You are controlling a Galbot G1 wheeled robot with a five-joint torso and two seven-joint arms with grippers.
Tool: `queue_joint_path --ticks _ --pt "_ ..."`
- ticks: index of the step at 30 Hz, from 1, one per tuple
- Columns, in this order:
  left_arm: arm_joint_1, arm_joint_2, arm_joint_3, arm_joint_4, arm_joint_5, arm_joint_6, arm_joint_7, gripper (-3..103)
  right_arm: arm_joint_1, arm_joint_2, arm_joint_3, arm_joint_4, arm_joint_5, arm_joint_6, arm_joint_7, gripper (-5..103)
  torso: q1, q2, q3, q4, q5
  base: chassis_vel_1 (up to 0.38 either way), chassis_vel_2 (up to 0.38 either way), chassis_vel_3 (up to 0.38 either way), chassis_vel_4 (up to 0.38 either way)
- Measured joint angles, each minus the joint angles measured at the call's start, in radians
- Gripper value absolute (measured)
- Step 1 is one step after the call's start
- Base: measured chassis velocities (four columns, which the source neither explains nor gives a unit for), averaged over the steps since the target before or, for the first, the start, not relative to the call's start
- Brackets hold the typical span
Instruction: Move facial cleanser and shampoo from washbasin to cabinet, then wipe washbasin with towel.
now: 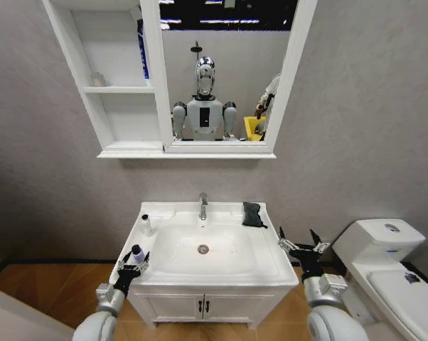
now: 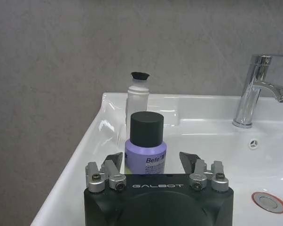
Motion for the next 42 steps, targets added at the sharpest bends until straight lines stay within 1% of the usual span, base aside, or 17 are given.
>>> queue_joint_path --ticks 7,15,19,22,23,25,26,29,30,32,33,35,36,38,39,40,42 --pt "-0.018 -0.006 0.013 0.017 0.014 0.006 -0.003 43 0.016 -0.014 0.016 -0.013 0.014 -0.003 0.001 100 0.000 0.000 0.000 0.0000 0.0001 0.000 0.000 0.000 0.000" --pt "-0.021 0.003 0.018 -0.021 0.008 0.019 -0.023 43 0.027 -0.017 0.027 -0.021 0.020 -0.010 0.001 100 0.000 0.000 0.000 0.0000 -0.0003 0.000 0.000 0.000 0.000" --pt "-0.013 0.041 0.008 -0.133 -0.026 0.096 -0.092 43 0.028 -0.015 0.017 -0.021 0.016 -0.014 0.001 100 0.000 0.000 0.000 0.0000 -0.0002 0.000 0.000 0.000 0.000" --pt "-0.024 0.148 -0.023 -0.302 -0.142 0.219 -0.232 43 0.038 -0.012 -0.011 -0.017 0.004 -0.025 0.001 100 0.000 0.000 0.000 0.0001 -0.0002 0.000 0.000 0.000 0.000" --pt "-0.024 0.148 -0.023 -0.302 -0.142 0.219 -0.232 43 0.038 -0.012 -0.011 -0.017 0.004 -0.025 0.001 100 0.000 0.000 0.000 0.0001 -0.0002 0.000 0.000 0.000 0.000" --pt "-0.061 0.237 -0.039 -0.403 -0.271 0.319 -0.355 43 0.046 -0.013 -0.026 -0.007 0.001 -0.035 -0.002 100 0.000 0.000 0.000 0.0004 0.0002 0.000 0.000 0.000 0.000" --pt "-0.061 0.237 -0.039 -0.403 -0.271 0.319 -0.355 43 0.046 -0.013 -0.026 -0.007 0.001 -0.035 -0.002 100 0.000 0.000 0.000 0.0004 0.0002 0.000 0.000 0.000 0.000" --pt "-0.157 0.399 -0.060 -0.508 -0.483 0.453 -0.508 43 0.042 -0.016 -0.032 0.014 -0.002 -0.041 -0.004 100 0.000 0.000 0.000 -0.0001 -0.0002 0.000 0.000 0.000 0.000" --pt "-0.157 0.399 -0.060 -0.508 -0.483 0.453 -0.508 43 0.042 -0.016 -0.032 0.014 -0.002 -0.041 -0.004 100 0.000 0.000 0.000 -0.0001 -0.0002 0.000 0.000 0.000 0.000" --pt "-0.228 0.497 -0.068 -0.538 -0.603 0.504 -0.569 43 0.029 -0.020 -0.029 0.027 -0.002 -0.041 -0.006 100 0.000 0.000 0.000 -0.0002 -0.0003 0.000 0.000 0.000 0.000" --pt "-0.228 0.497 -0.068 -0.538 -0.603 0.504 -0.569 43 0.029 -0.020 -0.029 0.027 -0.002 -0.041 -0.006 100 0.000 0.000 0.000 -0.0002 -0.0003 0.000 0.000 0.000 0.000" --pt "-0.324 0.613 -0.069 -0.556 -0.745 0.549 -0.635 43 0.015 -0.026 -0.024 0.041 -0.001 -0.041 -0.007 100 0.000 0.000 0.000 -0.0002 -0.0001 0.000 0.000 0.000 0.000" --pt "-0.324 0.613 -0.069 -0.556 -0.745 0.549 -0.635 43 0.015 -0.026 -0.024 0.041 -0.001 -0.041 -0.007 100 0.000 0.000 0.000 -0.0002 -0.0001 0.000 0.000 0.000 0.000" --pt "-0.426 0.706 -0.053 -0.545 -0.880 0.580 -0.682 43 0.003 -0.028 -0.022 0.051 -0.001 -0.041 -0.007 100 0.000 0.000 0.000 0.0001 -0.0002 0.000 0.000 0.000 0.000" --pt "-0.426 0.706 -0.053 -0.545 -0.880 0.580 -0.682 43 0.003 -0.028 -0.022 0.051 -0.001 -0.041 -0.007 100 0.000 0.000 0.000 0.0001 -0.0002 0.000 0.000 0.000 0.000" --pt "-0.503 0.750 -0.035 -0.516 -0.948 0.595 -0.703 43 -0.004 -0.026 -0.022 0.055 -0.002 -0.040 -0.007 100 0.000 0.000 0.000 0.0000 -0.0002 0.000 0.000 0.000 0.000" --pt "-0.574 0.783 -0.019 -0.483 -0.996 0.607 -0.712 43 -0.011 -0.024 -0.022 0.057 -0.003 -0.038 -0.008 100 0.000 0.000 0.000 -0.0001 -0.0001 0.000 0.000 0.000 0.000"
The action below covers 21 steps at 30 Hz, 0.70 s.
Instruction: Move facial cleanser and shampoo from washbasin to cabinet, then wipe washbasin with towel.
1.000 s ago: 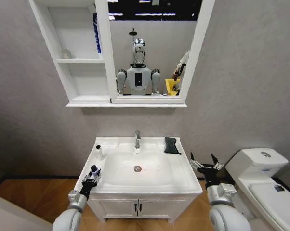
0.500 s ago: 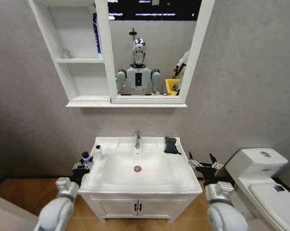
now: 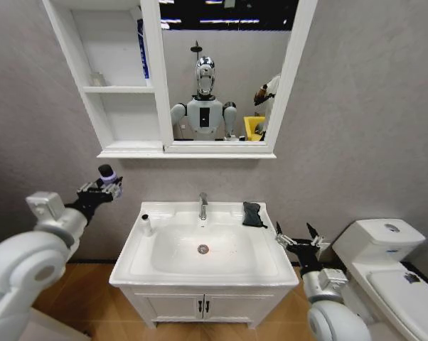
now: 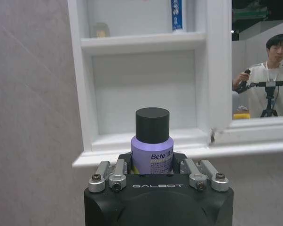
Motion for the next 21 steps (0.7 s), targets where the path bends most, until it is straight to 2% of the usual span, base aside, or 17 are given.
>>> queue_joint_path --ticks 1,2,4,5,7,11,13,14,15,16,18,19,21 --pt "-0.053 0.020 0.016 0.030 -0.029 0.006 0.000 43 -0.005 0.001 0.000 0.000 -0.002 0.003 -0.001 100 0.000 0.000 0.000 0.0000 0.0001 0.000 0.000 0.000 0.000" --pt "-0.053 0.020 0.016 0.030 -0.029 0.006 0.000 43 -0.005 0.001 0.000 0.000 -0.002 0.003 -0.001 100 0.000 0.000 0.000 0.0000 0.0001 0.000 0.000 0.000 0.000" --pt "-0.247 0.055 0.129 0.160 -0.077 0.013 0.013 43 -0.016 0.006 -0.003 0.000 -0.011 0.010 -0.004 100 0.000 0.000 0.000 0.0003 -0.0001 0.000 0.000 0.000 0.000" --pt "-0.247 0.055 0.129 0.160 -0.077 0.013 0.013 43 -0.016 0.006 -0.003 0.000 -0.011 0.010 -0.004 100 0.000 0.000 0.000 0.0003 -0.0001 0.000 0.000 0.000 0.000" --pt "-0.387 0.056 0.233 0.254 -0.076 0.001 0.048 43 -0.022 0.010 -0.009 0.006 -0.018 0.012 -0.005 100 0.000 0.000 0.000 -0.0001 0.0001 0.000 0.000 0.000 0.000" --pt "-0.449 0.045 0.285 0.292 -0.070 -0.006 0.069 43 -0.026 0.010 -0.009 0.011 -0.020 0.012 -0.006 100 0.000 0.000 0.000 0.0003 0.0000 0.000 0.000 0.000 0.000" --pt "-0.551 0.010 0.382 0.355 -0.045 -0.023 0.101 43 -0.031 0.004 -0.006 0.016 -0.020 0.012 -0.006 100 0.000 0.000 0.000 0.0004 0.0001 0.000 0.000 0.000 0.000" --pt "-0.551 0.010 0.382 0.355 -0.045 -0.023 0.101 43 -0.031 0.004 -0.006 0.016 -0.020 0.012 -0.006 100 0.000 0.000 0.000 0.0004 0.0001 0.000 0.000 0.000 0.000" --pt "-0.615 -0.018 0.446 0.406 -0.029 -0.028 0.114 43 -0.034 0.002 -0.002 0.018 -0.020 0.012 -0.005 100 0.000 0.000 0.000 0.0002 -0.0001 0.000 0.000 0.000 0.000" --pt "-0.615 -0.018 0.446 0.406 -0.029 -0.028 0.114 43 -0.034 0.002 -0.002 0.018 -0.020 0.012 -0.005 100 0.000 0.000 0.000 0.0002 -0.0001 0.000 0.000 0.000 0.000" --pt "-0.719 -0.071 0.548 0.505 0.005 -0.030 0.131 43 -0.039 0.003 0.004 0.020 -0.020 0.012 -0.004 100 0.000 0.000 0.000 -0.0002 0.0002 0.000 0.000 0.000 0.000" --pt "-0.719 -0.071 0.548 0.505 0.005 -0.030 0.131 43 -0.039 0.003 0.004 0.020 -0.020 0.012 -0.004 100 0.000 0.000 0.000 -0.0002 0.0002 0.000 0.000 0.000 0.000" --pt "-0.791 -0.116 0.611 0.603 0.081 -0.035 0.164 43 -0.044 0.006 0.011 0.021 -0.019 0.013 -0.002 100 0.000 0.000 0.000 -0.0001 0.0003 0.000 0.000 0.000 0.000"
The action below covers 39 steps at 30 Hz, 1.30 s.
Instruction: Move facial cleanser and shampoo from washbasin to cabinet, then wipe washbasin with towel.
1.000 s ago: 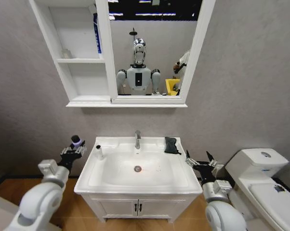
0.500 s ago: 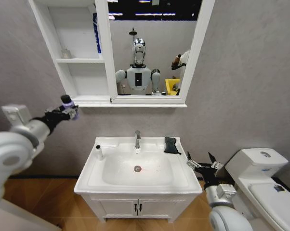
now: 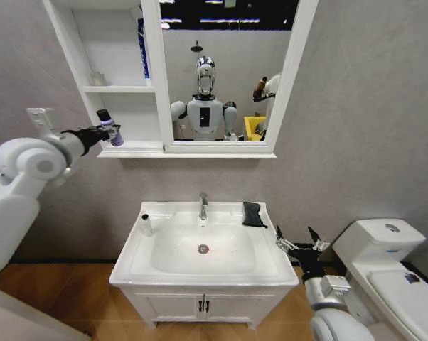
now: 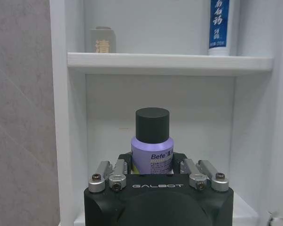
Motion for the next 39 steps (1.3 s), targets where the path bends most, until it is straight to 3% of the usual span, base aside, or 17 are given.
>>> queue_joint_path --ticks 1,3,11,20,23,31,32,37,39 --pt "0.000 0.000 0.000 0.000 0.000 0.000 0.000 43 0.000 0.000 0.000 0.000 0.000 0.000 0.000 100 0.000 0.000 0.000 0.0000 0.0000 0.000 0.000 0.000 0.000" --pt "-0.041 -0.049 0.020 0.081 0.076 -0.002 0.027 43 -0.002 0.004 0.007 0.000 0.001 0.003 0.003 100 0.000 0.000 0.000 0.0004 -0.0002 0.000 0.000 0.000 0.000" --pt "-0.112 -0.126 0.056 0.193 0.163 0.019 0.077 43 -0.011 0.012 0.023 -0.009 0.000 0.023 0.005 100 0.000 0.000 0.000 0.0001 0.0000 0.000 0.000 0.000 0.000" --pt "-0.114 -0.160 0.068 0.246 0.204 0.026 0.082 40 0.001 0.009 0.024 -0.016 0.000 0.024 0.008 100 0.000 0.000 0.000 0.0005 -0.0002 0.000 0.000 0.000 0.000" --pt "-0.115 -0.181 0.070 0.275 0.214 0.025 0.079 48 0.003 0.006 0.025 -0.016 0.000 0.024 0.010 100 0.000 0.000 0.000 0.0001 -0.0001 0.000 0.000 0.000 0.000" --pt "-0.100 -0.188 0.041 0.278 0.242 0.020 0.063 86 -0.014 0.008 0.034 -0.015 0.000 0.030 0.016 100 0.000 0.000 0.000 -0.0001 -0.0001 0.000 0.000 0.000 0.000" --pt "-0.100 -0.188 0.041 0.278 0.242 0.020 0.063 86 -0.014 0.008 0.034 -0.015 0.000 0.030 0.016 100 0.000 0.000 0.000 -0.0001 -0.0001 0.000 0.000 0.000 0.000" --pt "-0.026 -0.112 -0.018 0.179 0.230 0.020 0.064 98 -0.019 0.009 0.034 -0.010 -0.001 0.033 0.019 100 0.000 0.000 0.000 -0.0012 0.0000 0.000 0.000 0.000 0.000" --pt "0.056 -0.048 -0.091 0.078 0.172 0.026 0.051 100 -0.018 0.009 0.030 -0.008 -0.002 0.033 0.021 100 0.000 0.000 0.000 -0.0004 -0.0002 0.000 0.000 0.000 0.000"
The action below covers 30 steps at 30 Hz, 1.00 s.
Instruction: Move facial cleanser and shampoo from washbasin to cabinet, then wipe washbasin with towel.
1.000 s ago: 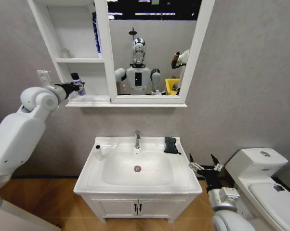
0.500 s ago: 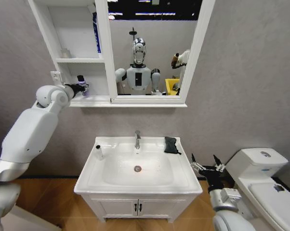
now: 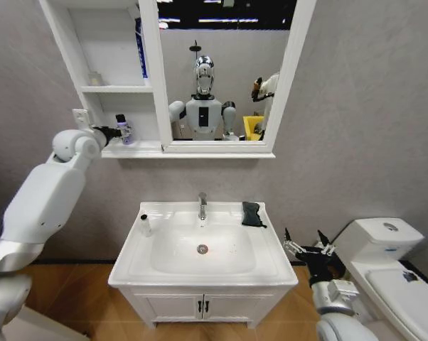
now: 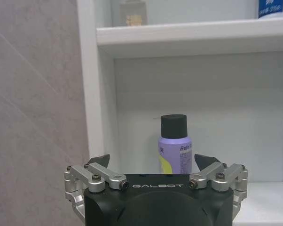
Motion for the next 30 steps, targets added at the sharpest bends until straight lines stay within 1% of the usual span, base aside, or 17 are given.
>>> queue_joint_path --ticks 1,2,3,5,6,8,12,15,16,17,19,20,23,25,26,28,30 --pt "0.000 0.000 0.000 0.000 0.000 0.000 0.000 100 0.000 0.000 0.000 0.000 0.000 0.000 0.000 100 0.000 0.000 0.000 0.0000 0.0000 0.000 0.000 0.000 0.000" --pt "0.065 0.046 -0.058 -0.091 -0.052 0.005 -0.026 100 0.001 0.002 -0.005 0.001 -0.004 0.000 0.000 100 0.000 0.000 0.000 0.0023 -0.0005 0.000 0.000 0.000 0.000" --pt "0.065 0.046 -0.058 -0.091 -0.052 0.005 -0.026 100 0.001 0.002 -0.005 0.001 -0.004 0.000 0.000 100 0.000 0.000 0.000 0.0023 -0.0005 0.000 0.000 0.000 0.000" --pt "0.152 0.105 -0.114 -0.220 -0.115 -0.005 -0.039 100 0.007 0.006 -0.022 0.003 -0.012 -0.005 0.000 100 -0.001 0.000 0.000 0.0028 -0.0002 0.000 0.000 0.000 0.000" --pt "0.152 0.105 -0.114 -0.220 -0.115 -0.005 -0.039 100 0.007 0.006 -0.022 0.003 -0.012 -0.005 0.000 100 -0.001 0.000 0.000 0.0028 -0.0002 0.000 0.000 0.000 0.000" --pt "0.196 0.118 -0.142 -0.279 -0.124 -0.040 -0.064 100 0.011 0.014 -0.040 0.005 -0.027 -0.008 -0.002 100 -0.001 0.000 0.000 0.0004 -0.0004 0.000 0.000 0.000 0.000" --pt "0.271 0.132 -0.198 -0.355 -0.166 -0.043 -0.099 100 0.006 0.020 -0.046 0.011 -0.030 -0.009 -0.002 100 0.000 0.000 0.000 -0.0001 0.0004 0.000 0.000 0.000 0.000" --pt "0.413 0.149 -0.288 -0.451 -0.194 -0.043 -0.116 100 -0.008 0.023 -0.041 0.018 -0.031 -0.005 -0.002 100 0.000 0.000 0.000 0.0000 0.0000 0.000 0.000 0.000 0.000" --pt "0.485 0.151 -0.334 -0.501 -0.204 -0.039 -0.126 100 -0.015 0.025 -0.037 0.021 -0.031 -0.003 -0.002 100 0.000 0.000 0.000 0.0011 -0.0002 0.000 0.000 0.000 0.000" --pt "0.485 0.151 -0.334 -0.501 -0.204 -0.039 -0.126 100 -0.015 0.025 -0.037 0.021 -0.031 -0.003 -0.002 100 0.000 0.000 0.000 0.0011 -0.0002 0.000 0.000 0.000 0.000" --pt "0.631 0.134 -0.401 -0.614 -0.212 -0.032 -0.179 100 -0.026 0.031 -0.031 0.026 -0.031 0.003 -0.002 100 0.000 0.000 0.000 0.0007 0.0004 0.000 0.000 0.000 0.000" --pt "0.700 0.110 -0.412 -0.652 -0.188 -0.037 -0.198 100 -0.029 0.033 -0.031 0.028 -0.031 0.004 -0.002 100 0.000 0.000 0.000 0.0009 0.0001 0.000 0.000 0.000 0.000" --pt "0.754 0.086 -0.411 -0.672 -0.142 -0.048 -0.200 100 -0.030 0.034 -0.030 0.032 -0.031 0.005 -0.001 100 0.000 0.000 0.000 0.0006 -0.0001 0.000 0.000 0.000 0.000" --pt "0.868 0.014 -0.384 -0.667 0.021 -0.097 -0.156 100 -0.036 0.034 -0.028 0.043 -0.028 0.004 0.001 100 0.000 0.000 0.000 0.0007 0.0001 0.000 0.000 0.000 0.000" --pt "0.868 0.014 -0.384 -0.667 0.021 -0.097 -0.156 100 -0.036 0.034 -0.028 0.043 -0.028 0.004 0.001 100 0.000 0.000 0.000 0.0007 0.0001 0.000 0.000 0.000 0.000" --pt "0.946 -0.057 -0.362 -0.632 0.180 -0.166 -0.110 100 -0.042 0.032 -0.020 0.051 -0.024 0.003 0.003 100 0.000 0.000 0.000 0.0004 -0.0001 0.000 0.000 0.000 0.000" --pt "1.002 -0.107 -0.351 -0.611 0.282 -0.221 -0.086 100 -0.050 0.030 -0.013 0.057 -0.018 0.003 0.005 100 0.000 0.000 0.000 0.0005 -0.0001 0.000 0.000 0.000 0.000"
